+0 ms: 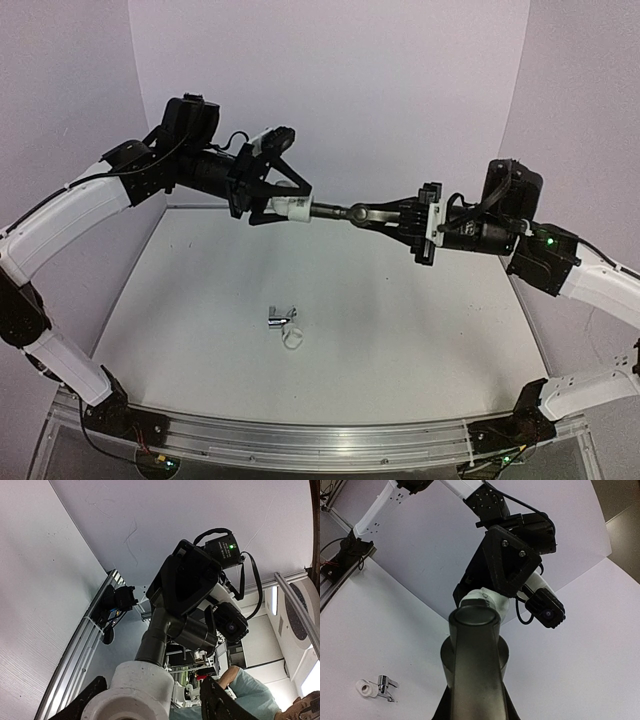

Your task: Install the water faucets

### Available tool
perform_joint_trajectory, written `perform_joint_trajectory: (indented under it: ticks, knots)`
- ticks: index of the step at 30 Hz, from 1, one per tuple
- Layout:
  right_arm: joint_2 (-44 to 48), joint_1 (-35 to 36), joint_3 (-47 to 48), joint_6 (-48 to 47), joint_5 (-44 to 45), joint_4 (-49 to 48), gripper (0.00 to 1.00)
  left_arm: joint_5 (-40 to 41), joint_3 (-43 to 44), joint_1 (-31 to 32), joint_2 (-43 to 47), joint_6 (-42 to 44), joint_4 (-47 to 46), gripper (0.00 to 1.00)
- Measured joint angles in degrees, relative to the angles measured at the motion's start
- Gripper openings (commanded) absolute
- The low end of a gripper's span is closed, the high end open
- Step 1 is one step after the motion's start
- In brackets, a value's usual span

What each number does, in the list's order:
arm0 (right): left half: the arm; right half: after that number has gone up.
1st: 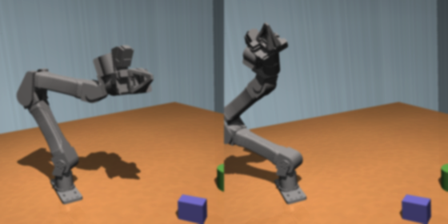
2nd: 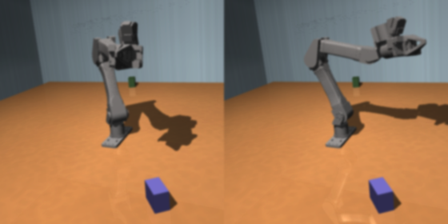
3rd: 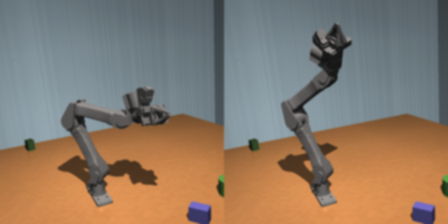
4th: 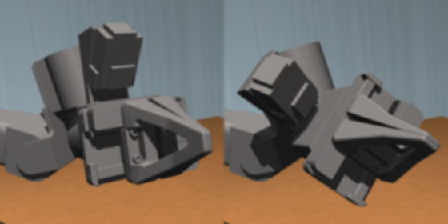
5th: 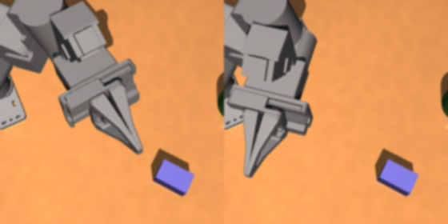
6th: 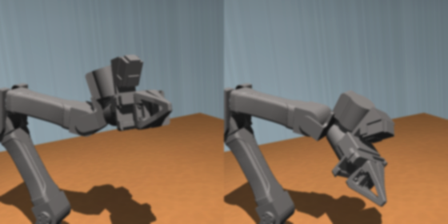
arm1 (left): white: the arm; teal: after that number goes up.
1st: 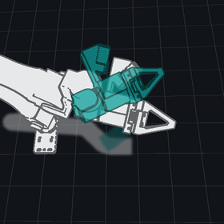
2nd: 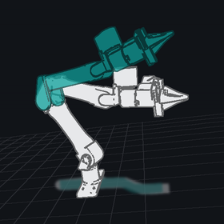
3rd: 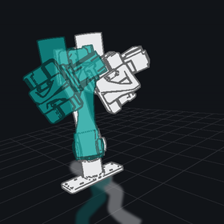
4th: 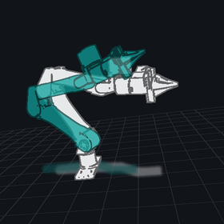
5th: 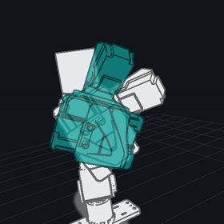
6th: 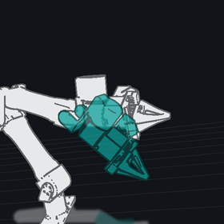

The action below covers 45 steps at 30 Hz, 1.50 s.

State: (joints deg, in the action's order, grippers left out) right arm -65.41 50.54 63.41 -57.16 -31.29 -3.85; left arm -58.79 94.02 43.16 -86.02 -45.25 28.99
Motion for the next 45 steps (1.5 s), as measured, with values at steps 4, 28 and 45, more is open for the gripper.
perform_joint_trajectory:
  ticks: [4, 28, 45]
  knots:
    - [-0.7, 0.0, 1.0, 0.3, -0.3, -0.2, 0.00, -1.0, -0.2, -0.3, -0.2, -0.7, -1.0, 0.54]
    - [-3.5, -0.1, 5.8, 22.6, -0.7, -0.2, 0.00, -3.9, -2.3, -1.3, 0.3, 0.1, -10.5, 0.00]
    - [-9.1, -2.9, 14.7, 63.0, -11.4, 5.3, 0.19, -0.2, -0.6, -1.2, 2.8, 19.0, -4.9, 0.00]
